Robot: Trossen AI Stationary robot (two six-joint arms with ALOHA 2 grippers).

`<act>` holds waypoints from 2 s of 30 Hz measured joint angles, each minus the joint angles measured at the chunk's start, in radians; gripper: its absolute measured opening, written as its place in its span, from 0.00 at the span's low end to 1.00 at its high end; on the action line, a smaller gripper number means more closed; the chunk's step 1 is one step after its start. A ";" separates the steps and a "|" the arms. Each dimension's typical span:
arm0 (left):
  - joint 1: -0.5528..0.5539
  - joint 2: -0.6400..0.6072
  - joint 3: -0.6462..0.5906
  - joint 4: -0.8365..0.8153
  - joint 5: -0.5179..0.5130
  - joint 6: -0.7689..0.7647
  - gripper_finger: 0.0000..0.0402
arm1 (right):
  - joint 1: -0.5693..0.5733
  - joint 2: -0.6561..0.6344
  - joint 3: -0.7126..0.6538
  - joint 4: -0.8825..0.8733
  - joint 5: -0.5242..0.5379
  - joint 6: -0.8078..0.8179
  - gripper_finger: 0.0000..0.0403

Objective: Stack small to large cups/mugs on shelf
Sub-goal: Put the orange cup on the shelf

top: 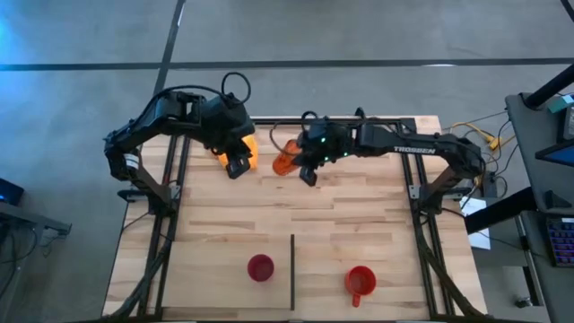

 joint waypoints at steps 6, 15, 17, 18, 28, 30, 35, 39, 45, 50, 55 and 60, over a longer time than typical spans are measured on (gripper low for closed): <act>-0.029 0.002 -0.008 -0.002 -0.001 0.000 0.14 | 0.064 0.069 0.004 -0.008 0.012 0.022 0.02; -0.059 0.008 -0.085 -0.004 -0.005 -0.003 0.14 | 0.133 0.103 0.002 0.004 0.019 0.077 0.02; -0.069 0.008 -0.099 -0.003 -0.005 -0.003 0.14 | 0.149 0.103 0.002 0.000 0.018 0.077 0.02; -0.073 0.008 -0.107 -0.003 -0.005 -0.003 0.14 | 0.156 0.103 0.002 -0.004 0.018 0.077 0.02; -0.115 0.008 -0.147 -0.003 -0.004 -0.026 0.14 | 0.191 0.200 0.000 -0.047 0.018 0.137 0.02; -0.121 0.008 -0.147 -0.003 -0.004 -0.026 0.14 | 0.190 0.219 0.011 -0.050 0.019 0.140 0.02; -0.125 0.006 -0.147 -0.003 -0.004 -0.027 0.14 | 0.195 0.232 0.031 -0.048 0.020 0.131 0.02; -0.125 0.005 -0.147 -0.003 -0.004 -0.027 0.14 | 0.195 0.233 0.031 -0.050 -0.017 0.143 0.04; -0.125 0.005 -0.147 -0.001 -0.004 -0.027 0.14 | 0.195 0.248 0.030 -0.045 -0.041 0.181 0.11; -0.126 0.005 -0.147 0.000 -0.004 -0.028 0.14 | 0.195 0.261 0.030 -0.034 -0.041 0.181 0.17; -0.126 0.005 -0.147 0.007 -0.004 -0.029 0.14 | 0.202 0.264 0.030 0.040 -0.041 0.189 0.22; -0.126 0.005 -0.147 0.006 -0.004 -0.028 0.14 | 0.211 0.263 0.030 0.167 -0.042 0.189 0.23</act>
